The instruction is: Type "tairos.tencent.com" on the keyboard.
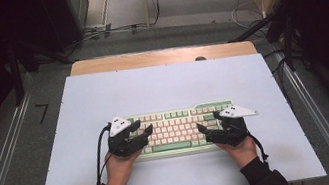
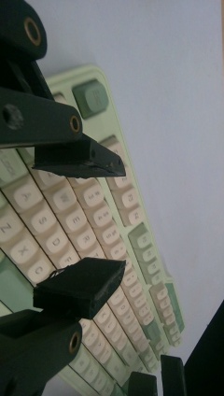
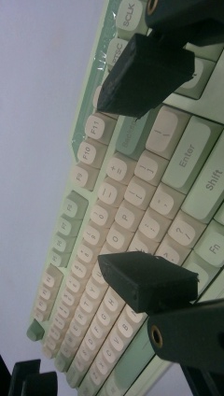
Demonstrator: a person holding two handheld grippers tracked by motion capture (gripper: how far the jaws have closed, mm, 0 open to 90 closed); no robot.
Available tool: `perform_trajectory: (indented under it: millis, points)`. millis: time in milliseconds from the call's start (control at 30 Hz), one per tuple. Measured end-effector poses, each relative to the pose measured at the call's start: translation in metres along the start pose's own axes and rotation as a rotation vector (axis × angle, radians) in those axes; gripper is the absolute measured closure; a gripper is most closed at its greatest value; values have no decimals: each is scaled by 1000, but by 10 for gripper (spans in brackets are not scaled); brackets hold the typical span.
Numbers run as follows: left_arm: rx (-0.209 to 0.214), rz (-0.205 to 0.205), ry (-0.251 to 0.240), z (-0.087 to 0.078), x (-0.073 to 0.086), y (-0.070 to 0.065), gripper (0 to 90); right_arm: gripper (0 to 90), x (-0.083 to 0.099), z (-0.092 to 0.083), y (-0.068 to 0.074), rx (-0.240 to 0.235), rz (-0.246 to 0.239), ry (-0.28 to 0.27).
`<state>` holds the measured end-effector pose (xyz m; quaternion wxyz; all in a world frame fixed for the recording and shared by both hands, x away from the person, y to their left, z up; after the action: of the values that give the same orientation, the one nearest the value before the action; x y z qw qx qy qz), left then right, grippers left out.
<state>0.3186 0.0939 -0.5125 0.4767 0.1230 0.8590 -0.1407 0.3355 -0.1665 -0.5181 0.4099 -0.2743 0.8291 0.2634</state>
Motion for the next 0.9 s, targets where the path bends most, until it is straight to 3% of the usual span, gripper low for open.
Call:
perform_trajectory:
  millis: [200,467,667,800,900]
  points:
    - [-41,-49,-19,-5,2,18,469,249,-1,-1,1,-1,-2,-5]
    - [-92,-46,-22,-3,3,23,388,306,0,3,5,-5,-11,6]
    - [-120,-70,-10,-3,3,28,273,340,0,6,7,-3,-18,8]
    - [-120,-57,-2,-2,5,27,260,408,-2,7,9,-3,-32,2]
    - [-127,-42,-4,-3,5,26,244,507,-2,10,10,-1,-33,3]
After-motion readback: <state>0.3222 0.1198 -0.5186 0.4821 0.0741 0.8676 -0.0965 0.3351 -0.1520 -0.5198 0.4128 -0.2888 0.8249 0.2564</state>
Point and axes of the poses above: each handheld gripper's, and its own axes: z roughly forward along the jaws, x roughly out of its underside, y roughly to its left, the point moved 7 cm from there along z, roughly forward along the jaws, and after that the axes turned 10 degrees about -x, right-handed, at the moved point
